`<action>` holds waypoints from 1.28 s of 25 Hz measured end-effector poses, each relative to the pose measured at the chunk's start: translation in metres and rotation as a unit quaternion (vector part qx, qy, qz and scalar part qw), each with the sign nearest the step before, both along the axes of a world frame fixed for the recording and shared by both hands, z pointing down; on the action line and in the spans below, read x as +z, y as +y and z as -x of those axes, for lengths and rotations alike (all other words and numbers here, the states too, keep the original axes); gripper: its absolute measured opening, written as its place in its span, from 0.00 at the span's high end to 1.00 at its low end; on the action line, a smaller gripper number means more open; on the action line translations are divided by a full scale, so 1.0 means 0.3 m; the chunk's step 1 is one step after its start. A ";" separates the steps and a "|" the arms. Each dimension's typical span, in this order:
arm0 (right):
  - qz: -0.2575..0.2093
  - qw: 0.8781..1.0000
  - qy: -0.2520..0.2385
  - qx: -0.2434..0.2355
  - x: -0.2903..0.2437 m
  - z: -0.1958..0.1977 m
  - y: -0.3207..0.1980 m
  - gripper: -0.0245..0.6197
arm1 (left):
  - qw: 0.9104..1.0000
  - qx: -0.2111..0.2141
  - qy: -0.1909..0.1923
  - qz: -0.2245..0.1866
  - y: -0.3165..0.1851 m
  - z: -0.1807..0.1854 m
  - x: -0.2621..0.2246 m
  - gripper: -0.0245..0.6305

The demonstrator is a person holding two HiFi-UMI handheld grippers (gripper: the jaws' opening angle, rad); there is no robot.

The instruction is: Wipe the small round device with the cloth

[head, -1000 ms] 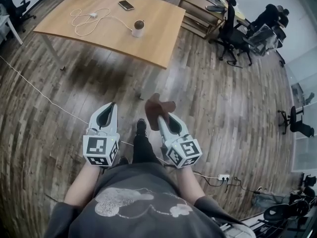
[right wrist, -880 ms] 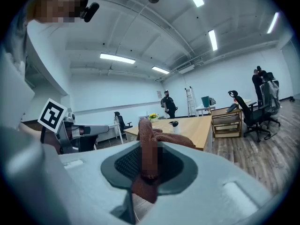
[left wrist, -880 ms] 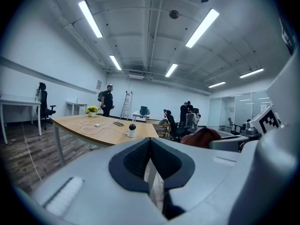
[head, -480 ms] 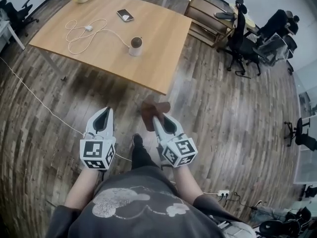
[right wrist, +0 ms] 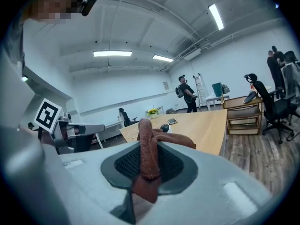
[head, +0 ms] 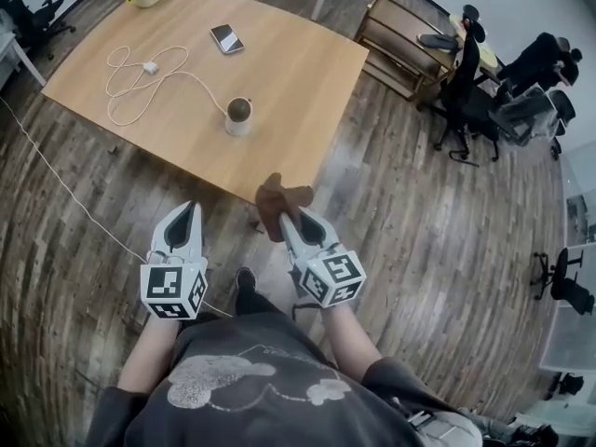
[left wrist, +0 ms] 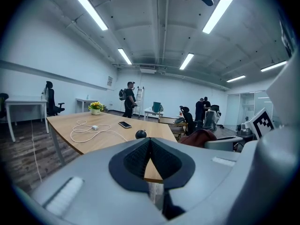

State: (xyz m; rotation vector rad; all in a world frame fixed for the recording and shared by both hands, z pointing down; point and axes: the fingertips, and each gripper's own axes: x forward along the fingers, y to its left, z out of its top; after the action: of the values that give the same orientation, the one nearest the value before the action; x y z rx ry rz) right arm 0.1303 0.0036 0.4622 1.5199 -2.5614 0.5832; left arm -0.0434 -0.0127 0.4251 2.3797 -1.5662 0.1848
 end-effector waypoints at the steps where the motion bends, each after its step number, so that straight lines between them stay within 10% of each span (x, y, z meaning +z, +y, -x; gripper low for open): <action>1: 0.001 1.000 0.001 -0.007 0.002 -0.001 -0.023 0.85 | 1.000 -0.007 0.000 0.003 -0.020 0.003 0.003 0.93; 32: 0.039 0.994 0.105 0.008 0.089 0.296 -0.839 0.85 | 0.996 0.062 0.035 0.054 -0.647 0.098 0.130 0.93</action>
State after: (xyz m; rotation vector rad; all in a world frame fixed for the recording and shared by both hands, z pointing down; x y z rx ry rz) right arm 0.0415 -0.2481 0.4890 1.4918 -2.3452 0.4895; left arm -0.0728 -0.2068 0.4640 2.3732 -1.3421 0.2046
